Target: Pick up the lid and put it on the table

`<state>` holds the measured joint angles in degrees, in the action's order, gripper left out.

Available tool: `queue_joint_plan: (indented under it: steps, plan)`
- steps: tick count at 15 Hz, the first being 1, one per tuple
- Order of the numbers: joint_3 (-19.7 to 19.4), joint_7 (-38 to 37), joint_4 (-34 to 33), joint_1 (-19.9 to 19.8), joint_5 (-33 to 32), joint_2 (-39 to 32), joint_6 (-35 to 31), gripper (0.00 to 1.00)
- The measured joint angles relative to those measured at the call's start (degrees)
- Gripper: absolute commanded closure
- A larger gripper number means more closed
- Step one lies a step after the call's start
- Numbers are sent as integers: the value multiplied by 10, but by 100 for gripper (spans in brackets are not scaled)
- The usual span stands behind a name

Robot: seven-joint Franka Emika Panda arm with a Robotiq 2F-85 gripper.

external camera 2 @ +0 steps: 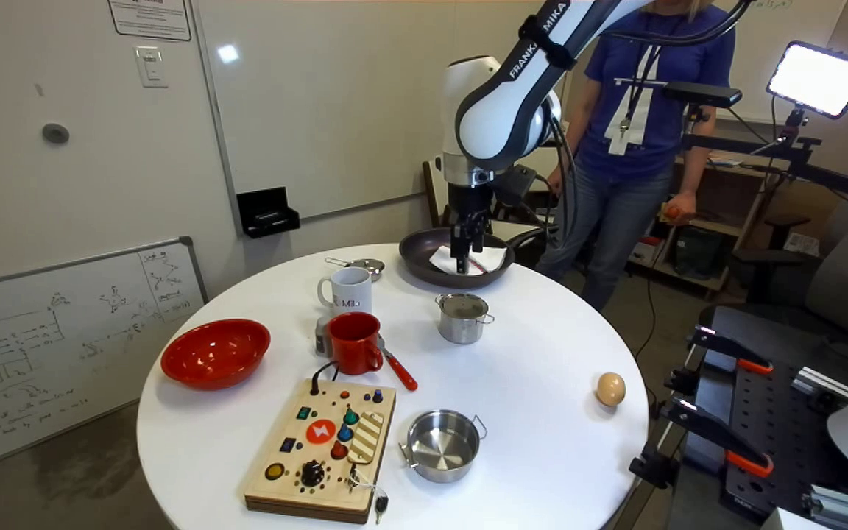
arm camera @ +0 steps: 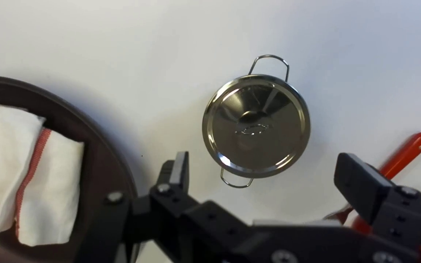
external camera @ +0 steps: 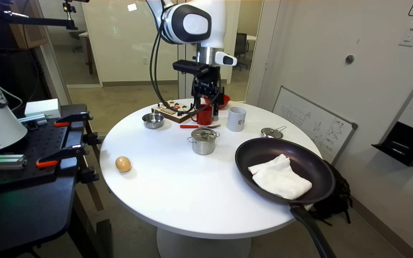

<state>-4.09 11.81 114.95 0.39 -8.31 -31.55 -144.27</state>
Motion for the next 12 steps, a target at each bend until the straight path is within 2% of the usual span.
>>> queue_joint_plan:
  steps: [5,12]
  plan:
    - [15,28,-24,-11,-1,-31,17,0]
    - [21,40,-28,-17,-1,-32,27,0]
